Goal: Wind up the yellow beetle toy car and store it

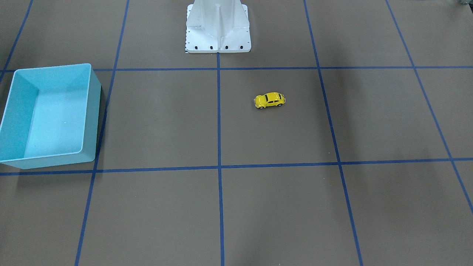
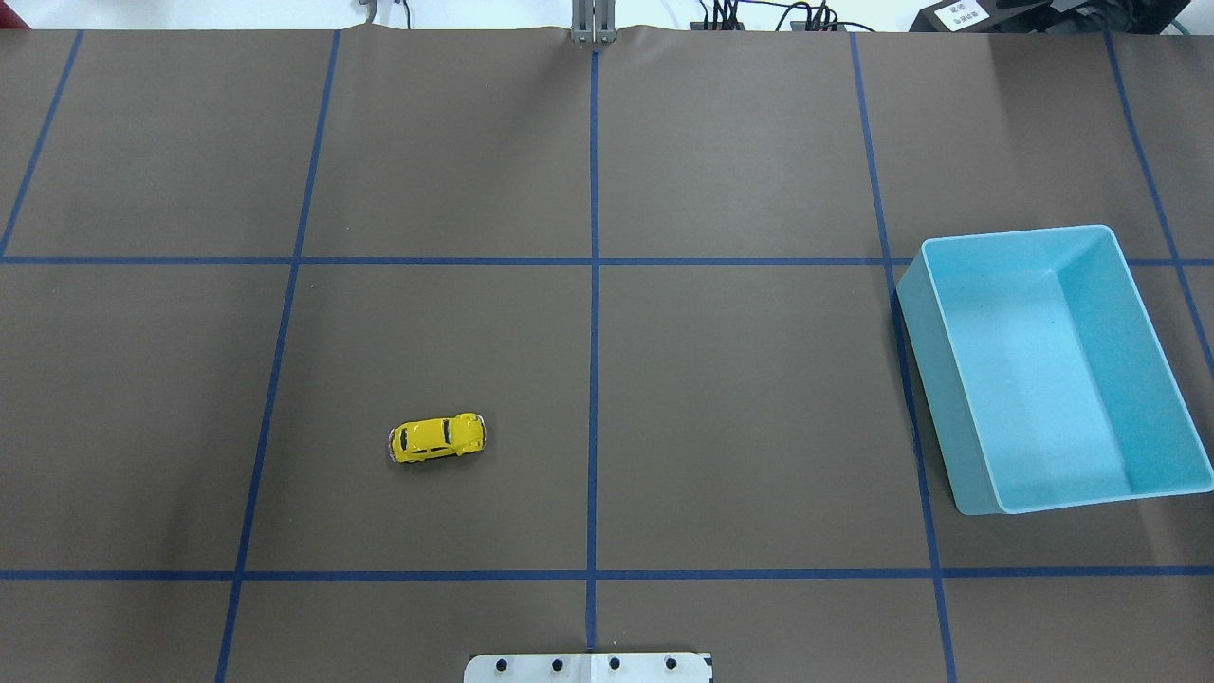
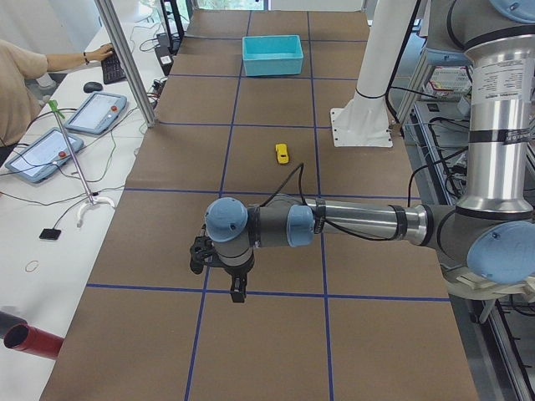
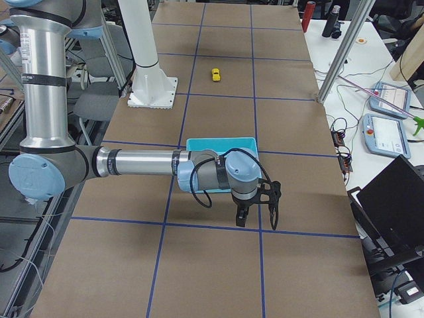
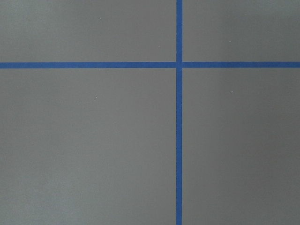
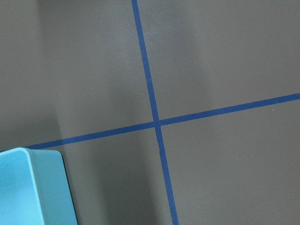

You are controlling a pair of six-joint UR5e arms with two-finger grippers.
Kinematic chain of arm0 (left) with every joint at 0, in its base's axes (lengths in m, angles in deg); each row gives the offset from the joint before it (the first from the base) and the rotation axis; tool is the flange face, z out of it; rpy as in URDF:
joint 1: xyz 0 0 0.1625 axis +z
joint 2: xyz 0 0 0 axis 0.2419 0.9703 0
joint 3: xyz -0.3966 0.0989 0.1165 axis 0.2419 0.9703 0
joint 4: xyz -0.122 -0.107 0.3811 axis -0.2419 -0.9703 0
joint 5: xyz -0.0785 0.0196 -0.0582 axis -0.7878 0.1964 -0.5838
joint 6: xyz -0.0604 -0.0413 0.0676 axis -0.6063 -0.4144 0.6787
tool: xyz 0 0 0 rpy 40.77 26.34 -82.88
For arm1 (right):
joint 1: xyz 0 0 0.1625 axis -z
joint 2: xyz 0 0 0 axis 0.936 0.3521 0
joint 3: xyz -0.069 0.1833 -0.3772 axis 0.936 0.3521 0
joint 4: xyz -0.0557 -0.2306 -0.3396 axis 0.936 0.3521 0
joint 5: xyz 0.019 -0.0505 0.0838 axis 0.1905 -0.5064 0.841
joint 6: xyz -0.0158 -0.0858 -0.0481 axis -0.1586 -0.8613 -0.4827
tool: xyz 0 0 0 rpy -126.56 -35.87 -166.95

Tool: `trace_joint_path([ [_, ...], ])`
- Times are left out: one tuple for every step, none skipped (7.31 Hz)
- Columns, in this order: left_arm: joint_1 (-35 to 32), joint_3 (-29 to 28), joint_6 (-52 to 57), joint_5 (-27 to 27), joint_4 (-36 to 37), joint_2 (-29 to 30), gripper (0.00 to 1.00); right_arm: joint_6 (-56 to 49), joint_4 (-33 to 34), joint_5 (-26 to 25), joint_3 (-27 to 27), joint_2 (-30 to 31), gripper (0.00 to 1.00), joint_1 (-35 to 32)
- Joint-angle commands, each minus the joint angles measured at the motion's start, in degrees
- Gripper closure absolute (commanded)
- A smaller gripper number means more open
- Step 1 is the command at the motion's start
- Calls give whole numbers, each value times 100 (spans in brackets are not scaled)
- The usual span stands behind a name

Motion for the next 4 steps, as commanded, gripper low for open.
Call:
trace_joint_path([
  [0, 9, 1, 0, 0, 0, 0, 0, 0, 2, -2, 0, 0, 0],
  [8, 0, 19, 0, 0, 9, 0, 0, 0, 2, -11, -9, 0, 0],
  [8, -9, 36, 9, -26, 9, 0, 0, 0, 2, -37, 17, 0, 0],
  [8, 0, 62, 0, -35, 9, 0, 0, 0, 2, -38, 35, 0, 0],
])
